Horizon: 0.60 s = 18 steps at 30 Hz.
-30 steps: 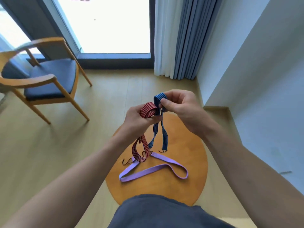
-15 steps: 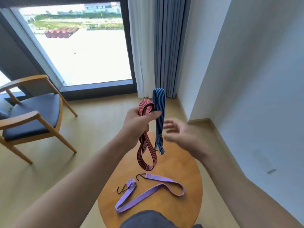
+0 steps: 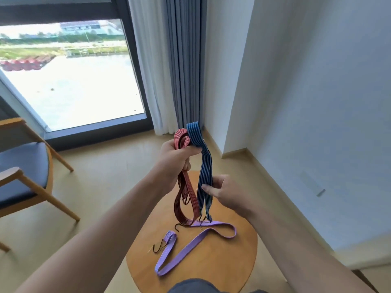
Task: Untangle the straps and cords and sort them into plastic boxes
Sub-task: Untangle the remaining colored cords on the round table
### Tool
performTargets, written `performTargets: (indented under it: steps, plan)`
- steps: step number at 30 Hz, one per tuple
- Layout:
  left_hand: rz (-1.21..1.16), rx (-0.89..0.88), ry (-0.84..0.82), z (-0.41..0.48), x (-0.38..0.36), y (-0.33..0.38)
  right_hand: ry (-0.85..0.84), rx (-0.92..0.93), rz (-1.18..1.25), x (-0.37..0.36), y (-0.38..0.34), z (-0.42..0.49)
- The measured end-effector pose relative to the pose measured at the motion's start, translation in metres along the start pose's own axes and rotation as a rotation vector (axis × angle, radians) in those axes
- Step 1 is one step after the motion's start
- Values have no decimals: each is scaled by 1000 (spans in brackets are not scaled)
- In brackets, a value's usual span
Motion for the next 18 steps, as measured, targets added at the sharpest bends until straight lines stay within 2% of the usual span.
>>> performTargets:
  steps: [3,7,12,15,18]
  plan:
    - [44,71,20,-13,7,-23,58,-55,146,-6,3,-30]
    - [174,144,124,-32,19,-56,234,-185,299,9,14,-76]
    - [312,101,-15,-56,-18,-80,245,-208,56,28,8,-128]
    - [287,21,-111,-69,-49,-78,328,-236,-77,45,9,-157]
    - [362,-56,-370,-88,-104,-78,426,-211,-308,70,7,-190]
Point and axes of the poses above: each hand's wrist, its own z-axis towards the middle knuckle, its own x-axis out of the back of the hand, y = z × x, the point moved 8 cm from there along z, towards the middle knuckle, and after that the axes turned 6 degrees about -z, right-handed, at the moved point
